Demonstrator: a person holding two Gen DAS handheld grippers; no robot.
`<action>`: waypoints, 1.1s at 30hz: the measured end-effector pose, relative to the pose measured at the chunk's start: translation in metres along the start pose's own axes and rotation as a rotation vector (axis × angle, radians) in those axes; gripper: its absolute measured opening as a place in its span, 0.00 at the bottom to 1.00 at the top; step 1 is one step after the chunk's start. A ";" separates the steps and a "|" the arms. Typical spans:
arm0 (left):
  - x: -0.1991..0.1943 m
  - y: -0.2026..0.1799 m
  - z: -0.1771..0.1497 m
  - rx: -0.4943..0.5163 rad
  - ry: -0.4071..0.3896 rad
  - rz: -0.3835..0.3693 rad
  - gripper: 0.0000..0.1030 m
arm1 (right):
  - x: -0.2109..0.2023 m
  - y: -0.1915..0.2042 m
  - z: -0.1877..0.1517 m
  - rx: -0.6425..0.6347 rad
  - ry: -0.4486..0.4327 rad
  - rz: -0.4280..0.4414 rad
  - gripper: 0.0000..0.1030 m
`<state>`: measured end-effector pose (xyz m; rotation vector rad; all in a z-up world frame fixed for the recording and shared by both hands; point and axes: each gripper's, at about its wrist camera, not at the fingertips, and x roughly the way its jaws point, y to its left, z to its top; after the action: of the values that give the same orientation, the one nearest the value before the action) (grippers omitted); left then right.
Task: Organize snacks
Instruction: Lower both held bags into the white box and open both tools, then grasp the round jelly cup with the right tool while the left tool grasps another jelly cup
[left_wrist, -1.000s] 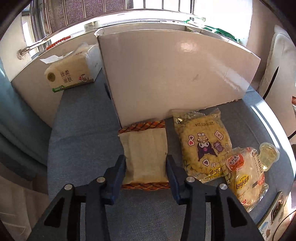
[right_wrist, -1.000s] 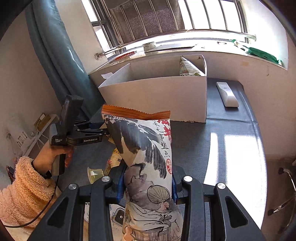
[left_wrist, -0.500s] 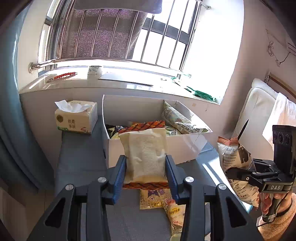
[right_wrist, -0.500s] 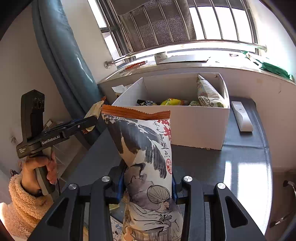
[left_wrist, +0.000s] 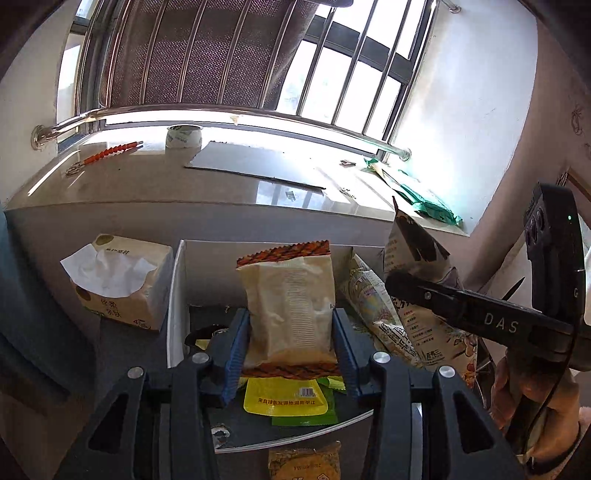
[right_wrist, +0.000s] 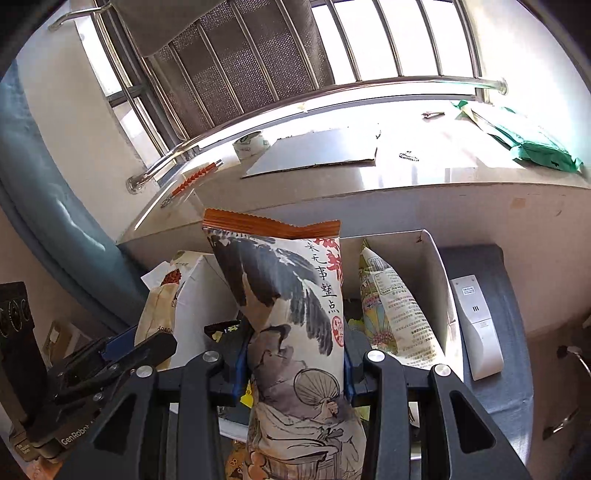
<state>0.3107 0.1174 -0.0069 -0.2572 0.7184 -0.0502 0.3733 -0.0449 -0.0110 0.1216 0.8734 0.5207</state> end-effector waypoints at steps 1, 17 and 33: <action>0.006 0.002 0.000 -0.010 0.024 0.029 0.69 | 0.005 -0.002 0.003 0.007 -0.005 -0.005 0.50; -0.077 0.002 -0.052 0.021 -0.058 0.042 1.00 | -0.061 -0.015 -0.048 -0.016 -0.092 0.091 1.00; -0.116 -0.020 -0.225 -0.003 0.034 -0.012 1.00 | -0.122 -0.025 -0.255 -0.153 -0.003 0.041 1.00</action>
<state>0.0762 0.0651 -0.0900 -0.2642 0.7509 -0.0647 0.1256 -0.1526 -0.0974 0.0005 0.8262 0.6235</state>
